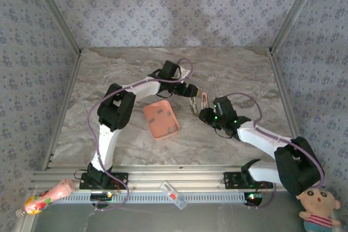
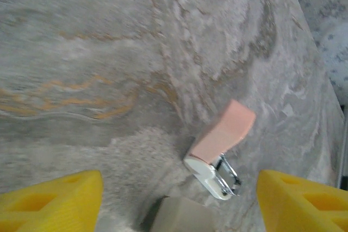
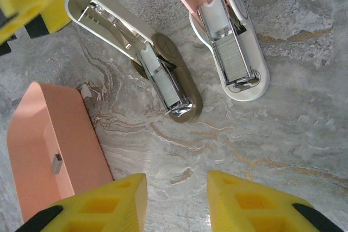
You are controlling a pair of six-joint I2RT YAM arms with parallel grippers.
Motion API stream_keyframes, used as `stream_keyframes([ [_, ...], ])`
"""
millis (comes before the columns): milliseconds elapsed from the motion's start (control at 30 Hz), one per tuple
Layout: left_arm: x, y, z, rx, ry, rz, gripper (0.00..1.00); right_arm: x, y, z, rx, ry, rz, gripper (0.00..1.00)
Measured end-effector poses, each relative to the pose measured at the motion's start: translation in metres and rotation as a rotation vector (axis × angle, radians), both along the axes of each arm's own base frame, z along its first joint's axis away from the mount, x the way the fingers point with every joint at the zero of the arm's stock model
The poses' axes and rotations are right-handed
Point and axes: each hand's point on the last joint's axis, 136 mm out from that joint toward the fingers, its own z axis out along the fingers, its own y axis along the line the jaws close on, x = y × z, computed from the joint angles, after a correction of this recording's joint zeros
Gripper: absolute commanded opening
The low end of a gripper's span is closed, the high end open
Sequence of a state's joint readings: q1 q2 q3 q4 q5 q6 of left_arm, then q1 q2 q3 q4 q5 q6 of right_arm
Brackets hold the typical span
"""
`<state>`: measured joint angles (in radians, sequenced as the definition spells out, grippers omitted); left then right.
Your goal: Load the staples into the stapler
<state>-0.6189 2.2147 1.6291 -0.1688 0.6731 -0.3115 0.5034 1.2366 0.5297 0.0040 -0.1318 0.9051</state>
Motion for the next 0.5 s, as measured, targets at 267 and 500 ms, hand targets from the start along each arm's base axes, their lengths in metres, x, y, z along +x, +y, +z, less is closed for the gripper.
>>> stream_keyframes([
  [267,-0.042,-0.023,0.005,-0.05,-0.002,-0.177,0.69,-0.005,-0.004,0.007,0.007,-0.012,-0.001,0.34],
  [500,-0.083,-0.02,0.004,-0.029,-0.009,-0.316,0.66,-0.008,-0.006,0.013,0.013,-0.028,0.002,0.35],
])
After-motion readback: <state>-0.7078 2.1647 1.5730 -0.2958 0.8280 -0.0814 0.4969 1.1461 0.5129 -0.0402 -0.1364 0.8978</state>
